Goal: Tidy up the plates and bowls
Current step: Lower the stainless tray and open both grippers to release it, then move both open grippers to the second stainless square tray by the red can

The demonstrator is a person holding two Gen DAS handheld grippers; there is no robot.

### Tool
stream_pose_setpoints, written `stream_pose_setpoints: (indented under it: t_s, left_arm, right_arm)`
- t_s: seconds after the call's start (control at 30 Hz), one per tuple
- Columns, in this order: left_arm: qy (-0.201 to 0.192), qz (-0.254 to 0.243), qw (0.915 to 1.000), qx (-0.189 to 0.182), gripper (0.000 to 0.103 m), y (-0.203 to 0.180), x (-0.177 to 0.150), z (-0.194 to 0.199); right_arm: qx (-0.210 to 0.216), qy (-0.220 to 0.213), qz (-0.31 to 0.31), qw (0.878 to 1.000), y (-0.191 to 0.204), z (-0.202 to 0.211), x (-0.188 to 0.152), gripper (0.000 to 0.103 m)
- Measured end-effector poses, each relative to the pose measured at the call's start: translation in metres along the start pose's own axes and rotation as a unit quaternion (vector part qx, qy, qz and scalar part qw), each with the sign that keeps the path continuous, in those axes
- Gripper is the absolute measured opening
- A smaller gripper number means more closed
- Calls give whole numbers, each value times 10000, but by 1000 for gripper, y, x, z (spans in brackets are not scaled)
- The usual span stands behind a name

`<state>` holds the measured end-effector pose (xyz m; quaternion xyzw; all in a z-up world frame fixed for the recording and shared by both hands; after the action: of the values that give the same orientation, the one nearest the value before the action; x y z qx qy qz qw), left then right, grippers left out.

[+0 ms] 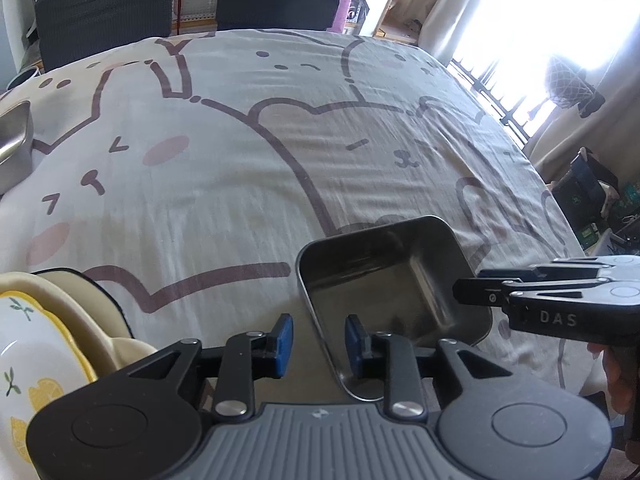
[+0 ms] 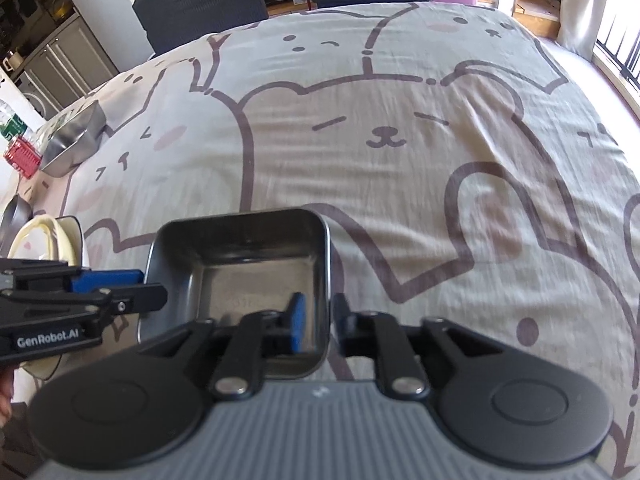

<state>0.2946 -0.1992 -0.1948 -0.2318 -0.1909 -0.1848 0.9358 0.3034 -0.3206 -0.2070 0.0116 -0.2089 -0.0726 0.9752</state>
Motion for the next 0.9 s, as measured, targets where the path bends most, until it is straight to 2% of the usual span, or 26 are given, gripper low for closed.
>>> stream_pose_setpoints:
  t_s: [0.07,0.13,0.2,0.33,0.4,0.5,0.77,0.9]
  left_arm:
    - [-31,-12,10000,12,42,0,0,3]
    - [-77,-40,10000,17,53,-1,0,7]
    - [-147,-112,9998,49,69,-2,0,12]
    - [-325,-228,9992,105,86,-2,1,25]
    - [-484,-260,9984,140,97,-1,3,34]
    - [-763,-315,9964,208,103,2,8,50]
    - [-1356,-334,9890,489,103,28,19,96]
    - [-1482,-1,9870,624,103,58,23,118]
  right_arm:
    - [-54,-88,46,9999,0,4,1,56]
    - [-108,-205,73,9997,-1,9,1,66]
    - [-150,-298,68,9994,-2,15,2,74]
    - [-346,-504,33,9981,-8,30,3,96]
    - [-414,-630,9,9972,-10,38,3,101]
    - [-485,-836,-101,9953,-14,49,4,103]
    - [-641,-1326,-306,9886,-4,71,16,103]
    - [-543,-1534,-290,9862,16,79,24,103]
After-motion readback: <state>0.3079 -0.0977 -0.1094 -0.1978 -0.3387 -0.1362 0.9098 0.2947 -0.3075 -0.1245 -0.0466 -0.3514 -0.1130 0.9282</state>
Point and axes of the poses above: each gripper's, at about its wrist camera, not at the fingertips, and z roughly against the way its jaws point, y to its left, x to its top, the point moved 7 cm from there along -z, roughly the way its jaws point, and after that the axes turned 8 degrees about -x, right-handed, at the moved point
